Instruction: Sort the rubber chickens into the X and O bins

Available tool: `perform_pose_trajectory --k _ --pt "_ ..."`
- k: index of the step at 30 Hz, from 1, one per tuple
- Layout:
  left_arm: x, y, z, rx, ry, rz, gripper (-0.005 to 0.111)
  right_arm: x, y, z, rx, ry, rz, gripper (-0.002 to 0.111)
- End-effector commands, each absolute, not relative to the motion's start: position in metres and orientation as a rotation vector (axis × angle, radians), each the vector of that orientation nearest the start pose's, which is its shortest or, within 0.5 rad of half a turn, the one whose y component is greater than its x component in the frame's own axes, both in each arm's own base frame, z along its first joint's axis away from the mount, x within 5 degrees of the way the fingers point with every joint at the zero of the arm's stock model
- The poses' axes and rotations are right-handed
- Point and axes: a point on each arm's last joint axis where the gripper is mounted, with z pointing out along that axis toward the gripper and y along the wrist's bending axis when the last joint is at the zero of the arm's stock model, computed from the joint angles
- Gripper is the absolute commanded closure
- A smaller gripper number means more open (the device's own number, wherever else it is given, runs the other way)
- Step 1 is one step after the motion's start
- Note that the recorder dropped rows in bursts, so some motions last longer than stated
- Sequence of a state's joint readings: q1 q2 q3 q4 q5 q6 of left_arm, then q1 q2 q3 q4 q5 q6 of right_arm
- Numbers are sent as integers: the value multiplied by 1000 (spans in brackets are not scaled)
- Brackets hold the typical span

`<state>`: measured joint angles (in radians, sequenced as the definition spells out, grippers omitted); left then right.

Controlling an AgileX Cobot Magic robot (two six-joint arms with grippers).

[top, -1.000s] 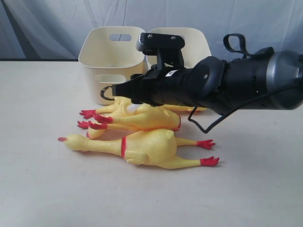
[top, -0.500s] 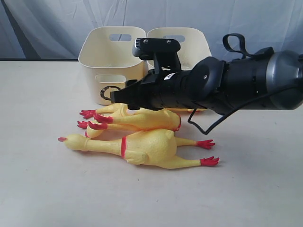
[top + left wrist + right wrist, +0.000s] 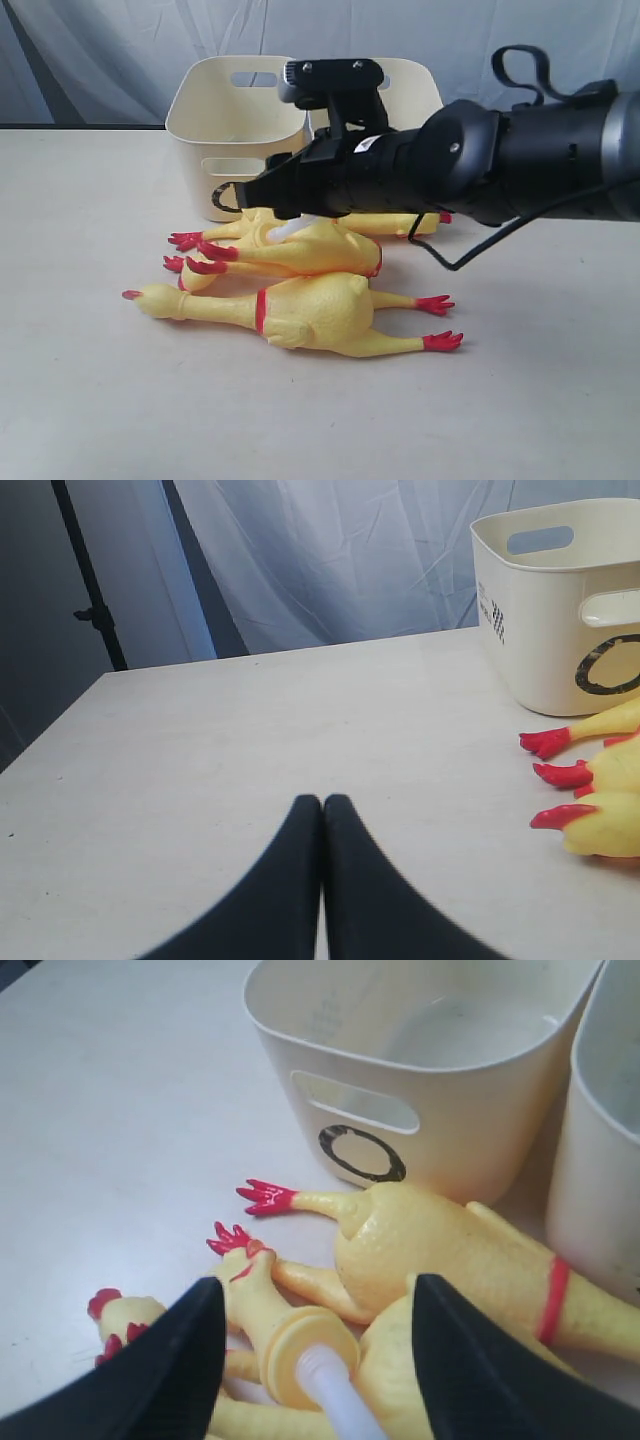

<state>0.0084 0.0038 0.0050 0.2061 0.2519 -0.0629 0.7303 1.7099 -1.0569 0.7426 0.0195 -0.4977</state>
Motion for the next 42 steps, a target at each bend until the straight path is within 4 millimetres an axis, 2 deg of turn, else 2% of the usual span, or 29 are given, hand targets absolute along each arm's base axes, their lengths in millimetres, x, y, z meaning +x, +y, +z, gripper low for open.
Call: perform_pose_trajectory --k 1,5,15,42 --pt "55 5 193 73 1712 145 107 278 241 249 -561 2133 586 55" --pt "55 5 193 73 1712 145 107 270 233 241 -619 2144 543 55" --pt "55 5 193 73 1712 145 107 256 218 215 -625 2198 481 55" --pt "55 5 193 73 1712 145 107 258 217 216 -594 2177 472 55"
